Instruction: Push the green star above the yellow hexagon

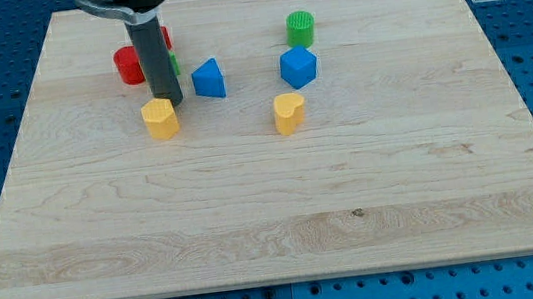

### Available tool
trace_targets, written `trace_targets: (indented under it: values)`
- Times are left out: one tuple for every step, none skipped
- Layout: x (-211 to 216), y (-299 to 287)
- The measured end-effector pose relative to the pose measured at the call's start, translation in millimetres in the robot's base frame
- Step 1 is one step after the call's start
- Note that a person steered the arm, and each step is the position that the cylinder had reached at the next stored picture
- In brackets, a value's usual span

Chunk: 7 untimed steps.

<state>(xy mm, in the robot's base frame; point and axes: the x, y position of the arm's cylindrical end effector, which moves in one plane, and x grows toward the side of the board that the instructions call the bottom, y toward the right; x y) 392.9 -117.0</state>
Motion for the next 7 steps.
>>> trace_targets:
  values:
    - [0, -2]
    - [0, -28]
    - [-7, -59]
    - [-48, -75]
    - [-84, -74]
    - [-96, -69]
    - [-99, -69]
